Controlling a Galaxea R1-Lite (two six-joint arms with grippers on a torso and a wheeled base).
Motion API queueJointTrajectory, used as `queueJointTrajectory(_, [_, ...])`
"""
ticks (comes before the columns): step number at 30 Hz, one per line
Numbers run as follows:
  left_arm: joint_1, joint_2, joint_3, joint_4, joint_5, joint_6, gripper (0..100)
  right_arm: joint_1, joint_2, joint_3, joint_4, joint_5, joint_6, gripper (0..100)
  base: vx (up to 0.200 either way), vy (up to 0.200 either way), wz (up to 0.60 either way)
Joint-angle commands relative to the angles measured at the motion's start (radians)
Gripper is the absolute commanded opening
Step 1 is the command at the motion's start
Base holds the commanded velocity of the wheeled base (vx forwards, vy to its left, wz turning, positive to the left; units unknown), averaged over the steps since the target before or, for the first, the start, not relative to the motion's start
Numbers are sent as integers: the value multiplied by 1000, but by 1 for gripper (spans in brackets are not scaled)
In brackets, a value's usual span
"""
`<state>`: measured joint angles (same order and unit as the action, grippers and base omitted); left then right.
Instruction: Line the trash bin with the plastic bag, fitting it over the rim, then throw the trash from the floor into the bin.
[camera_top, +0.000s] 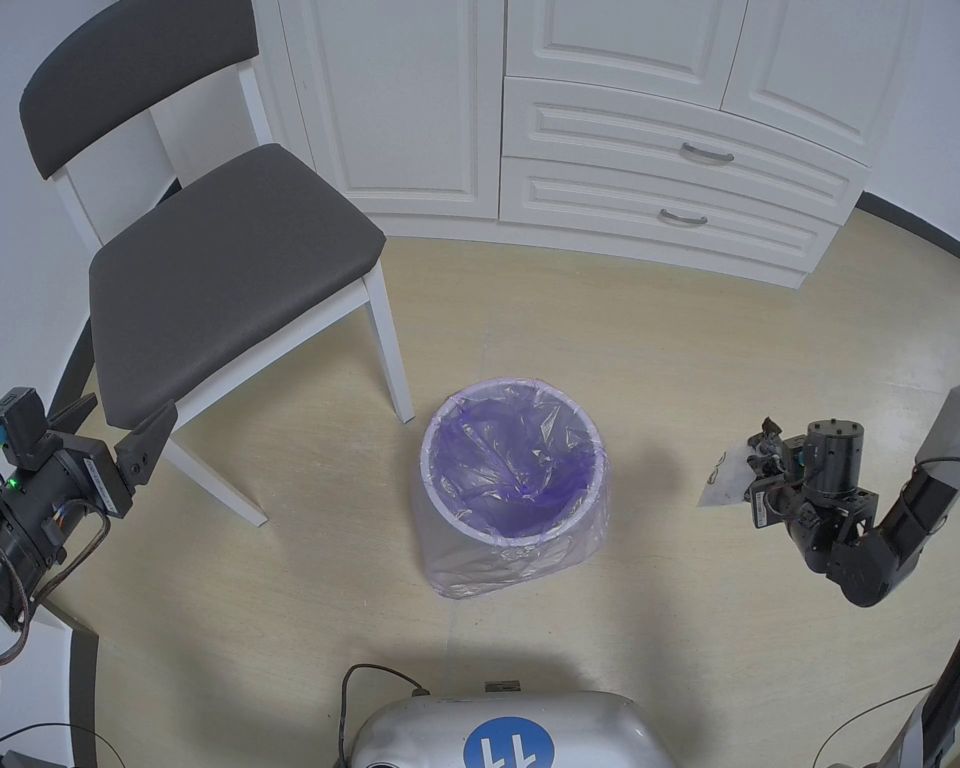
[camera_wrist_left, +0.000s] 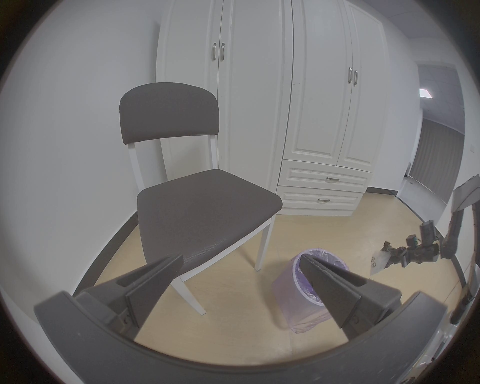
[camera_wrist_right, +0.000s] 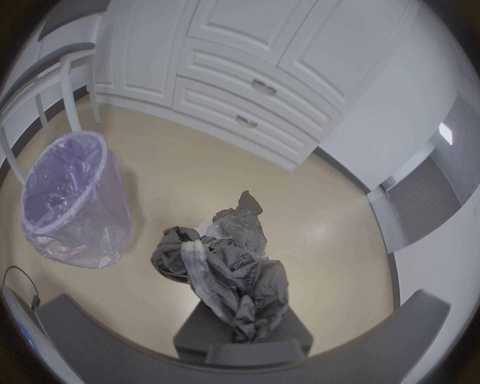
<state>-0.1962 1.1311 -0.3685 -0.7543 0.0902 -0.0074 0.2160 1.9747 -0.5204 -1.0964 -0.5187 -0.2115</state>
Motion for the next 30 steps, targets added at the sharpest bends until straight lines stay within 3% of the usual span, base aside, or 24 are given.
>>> queueJointTrajectory(1, [0, 4, 5, 0, 0, 0, 100, 13, -111, 128, -125, 11, -94, 0, 0, 0, 0])
queueJointTrajectory(2, [0, 4, 5, 0, 0, 0, 100, 13, -111, 128, -125, 11, -94, 0, 0, 0, 0])
queueJointTrajectory(8, [0, -1, 0, -2, 0, 0, 100, 26, -142, 289, -450, 19, -282, 0, 0, 0, 0])
queueJointTrajectory(11, [0, -2, 2, -2, 0, 0, 100, 36, -154, 326, -474, 37, -332, 0, 0, 0, 0])
queueJointTrajectory(19, [0, -4, 2, -2, 0, 0, 100, 83, -260, 329, -474, 135, -333, 0, 0, 0, 0])
queueJointTrajectory(20, [0, -7, 2, -2, 0, 0, 100, 108, -292, 332, -474, 192, -333, 0, 0, 0, 0])
queueJointTrajectory(23, [0, -8, 3, -2, 0, 0, 100, 154, -339, 338, -474, 259, -333, 0, 0, 0, 0])
queueJointTrajectory(30, [0, -10, 2, -2, 0, 0, 100, 240, -379, 342, -474, 275, -328, 0, 0, 0, 0])
